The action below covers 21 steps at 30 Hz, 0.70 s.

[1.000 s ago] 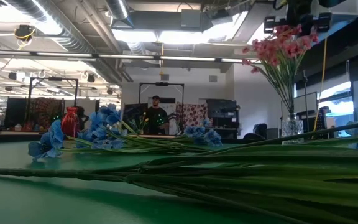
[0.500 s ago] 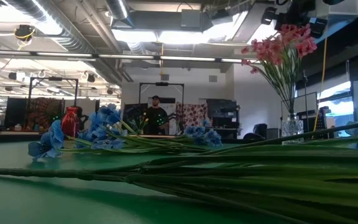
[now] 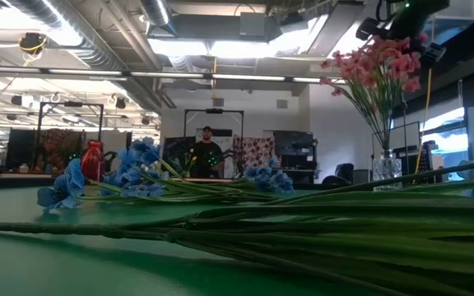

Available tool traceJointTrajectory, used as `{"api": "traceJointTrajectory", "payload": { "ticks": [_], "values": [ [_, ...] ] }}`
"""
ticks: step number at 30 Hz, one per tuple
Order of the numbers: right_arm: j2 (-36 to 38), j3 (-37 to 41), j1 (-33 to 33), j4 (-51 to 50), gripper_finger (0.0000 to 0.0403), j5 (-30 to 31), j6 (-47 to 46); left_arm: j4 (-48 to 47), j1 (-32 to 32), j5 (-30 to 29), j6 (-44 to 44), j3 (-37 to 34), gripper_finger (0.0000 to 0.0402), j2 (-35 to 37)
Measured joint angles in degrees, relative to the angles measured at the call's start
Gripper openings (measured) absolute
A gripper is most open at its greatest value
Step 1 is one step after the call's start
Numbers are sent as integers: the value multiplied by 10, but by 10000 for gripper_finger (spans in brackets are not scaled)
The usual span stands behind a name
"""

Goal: Sort flowers into vase by color
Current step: Put the pink flowers into the transparent vase

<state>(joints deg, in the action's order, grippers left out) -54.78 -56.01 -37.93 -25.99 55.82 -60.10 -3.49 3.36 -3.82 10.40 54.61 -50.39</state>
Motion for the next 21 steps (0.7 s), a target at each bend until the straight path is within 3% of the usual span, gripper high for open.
{"api": "traceJointTrajectory", "payload": {
  "ticks": [21],
  "values": [
    [82,0,0,-12,88,-136,-15,0,0,0,-3,0,105,0]
  ]
}}
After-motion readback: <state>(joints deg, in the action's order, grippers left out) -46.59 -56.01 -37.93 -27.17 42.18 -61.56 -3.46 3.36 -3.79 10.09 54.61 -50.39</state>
